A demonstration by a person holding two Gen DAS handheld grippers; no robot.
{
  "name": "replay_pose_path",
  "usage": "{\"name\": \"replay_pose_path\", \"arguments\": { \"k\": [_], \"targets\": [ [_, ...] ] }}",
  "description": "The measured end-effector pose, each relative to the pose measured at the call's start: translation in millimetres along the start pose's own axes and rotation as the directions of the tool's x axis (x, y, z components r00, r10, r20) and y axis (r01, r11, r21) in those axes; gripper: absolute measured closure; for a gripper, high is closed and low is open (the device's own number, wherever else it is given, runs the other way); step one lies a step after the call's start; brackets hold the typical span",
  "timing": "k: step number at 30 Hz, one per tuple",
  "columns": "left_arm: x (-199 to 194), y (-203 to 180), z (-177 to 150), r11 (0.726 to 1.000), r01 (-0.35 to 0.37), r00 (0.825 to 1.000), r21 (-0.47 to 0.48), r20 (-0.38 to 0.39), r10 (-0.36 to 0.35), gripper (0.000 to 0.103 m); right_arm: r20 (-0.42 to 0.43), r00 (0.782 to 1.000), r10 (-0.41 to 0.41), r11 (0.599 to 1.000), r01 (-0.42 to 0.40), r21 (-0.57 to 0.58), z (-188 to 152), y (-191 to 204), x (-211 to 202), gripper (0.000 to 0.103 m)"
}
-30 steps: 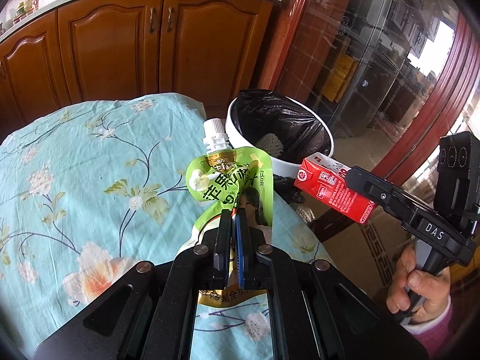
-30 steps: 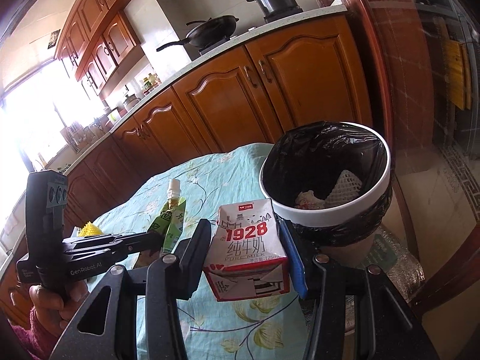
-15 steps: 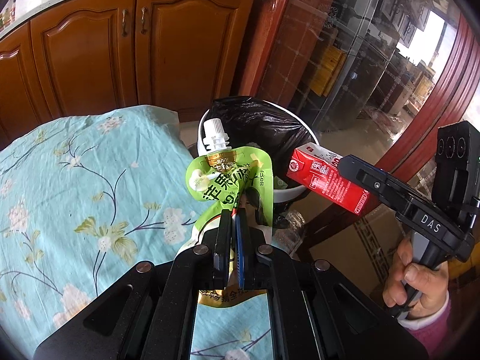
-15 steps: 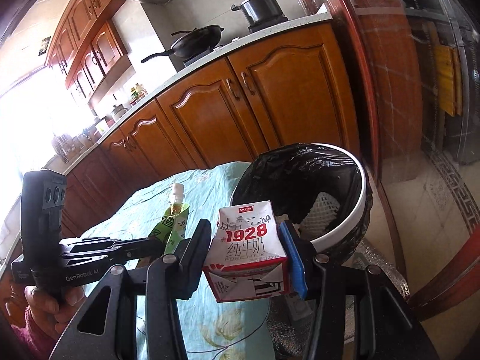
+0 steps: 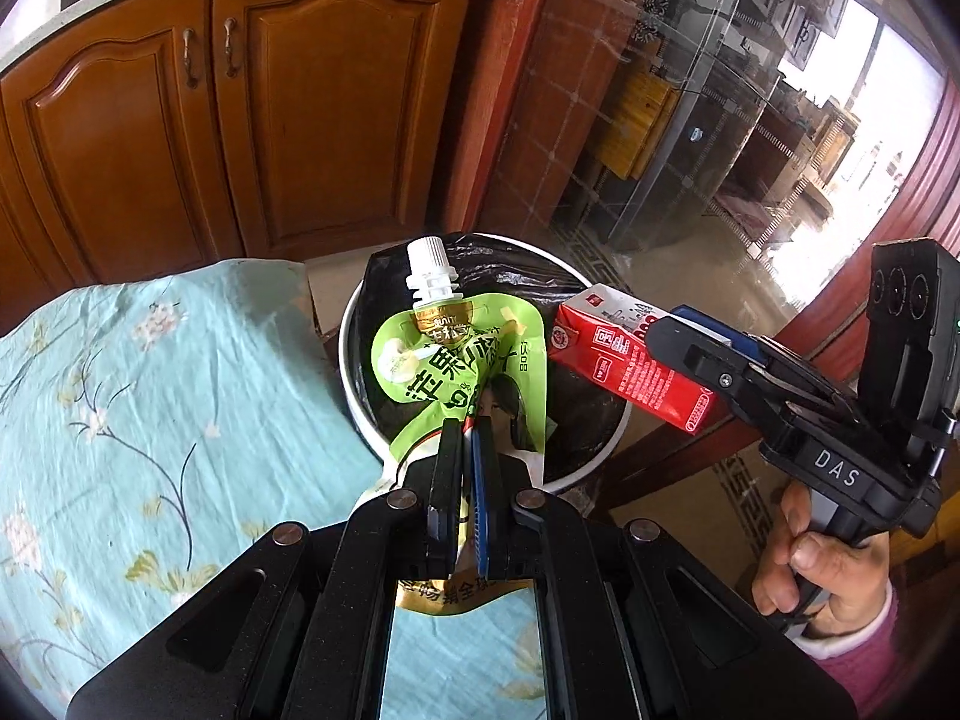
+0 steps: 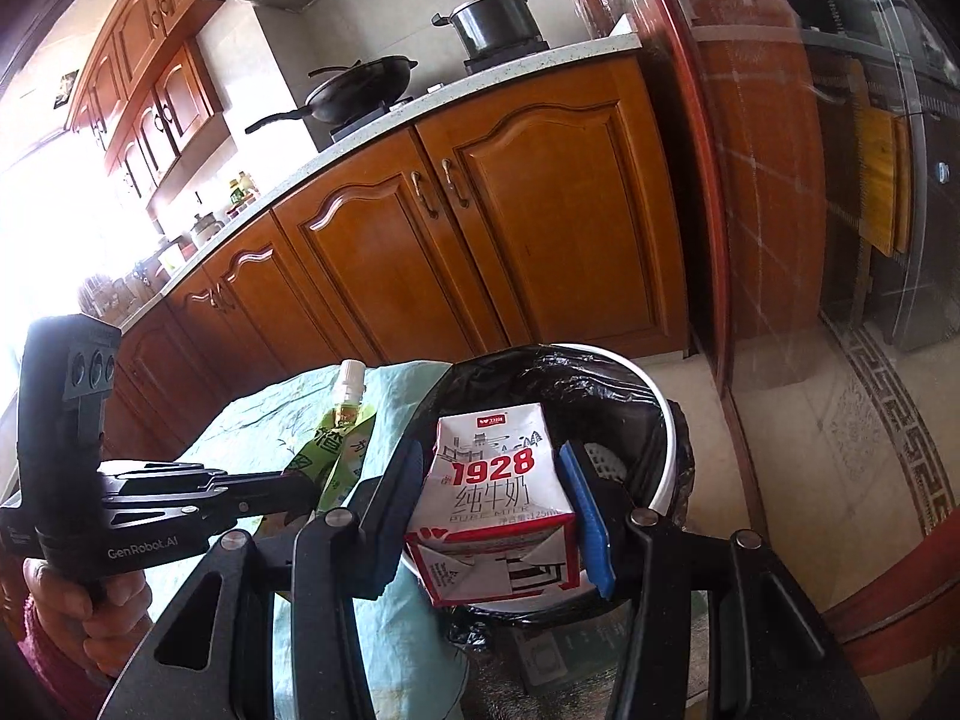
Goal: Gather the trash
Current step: 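Carry the spout pouch and white-red milk carton over the trash bin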
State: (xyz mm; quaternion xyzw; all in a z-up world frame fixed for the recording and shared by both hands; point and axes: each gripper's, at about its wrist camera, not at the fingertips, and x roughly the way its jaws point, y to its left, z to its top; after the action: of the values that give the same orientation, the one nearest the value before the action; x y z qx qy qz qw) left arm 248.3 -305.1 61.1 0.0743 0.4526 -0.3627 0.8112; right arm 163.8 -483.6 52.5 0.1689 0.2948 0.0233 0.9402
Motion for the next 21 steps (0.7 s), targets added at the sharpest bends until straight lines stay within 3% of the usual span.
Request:
{"name": "replay_pose_path", "arguments": {
  "k": [6,21],
  "targets": [
    [24,-7,20,1.000,0.000,0.999,0.007,-0.040,0.001,0.101,-0.011,1.000,-0.014,1.000,0.014,0.000,7,-7,10,0.055],
    [54,-7,35,1.000,-0.020,0.996,-0.002,-0.091,0.020,0.100,-0.046,0.999,-0.019,1.000,0.019,0.001,14,-22,32,0.055]
  ]
}}
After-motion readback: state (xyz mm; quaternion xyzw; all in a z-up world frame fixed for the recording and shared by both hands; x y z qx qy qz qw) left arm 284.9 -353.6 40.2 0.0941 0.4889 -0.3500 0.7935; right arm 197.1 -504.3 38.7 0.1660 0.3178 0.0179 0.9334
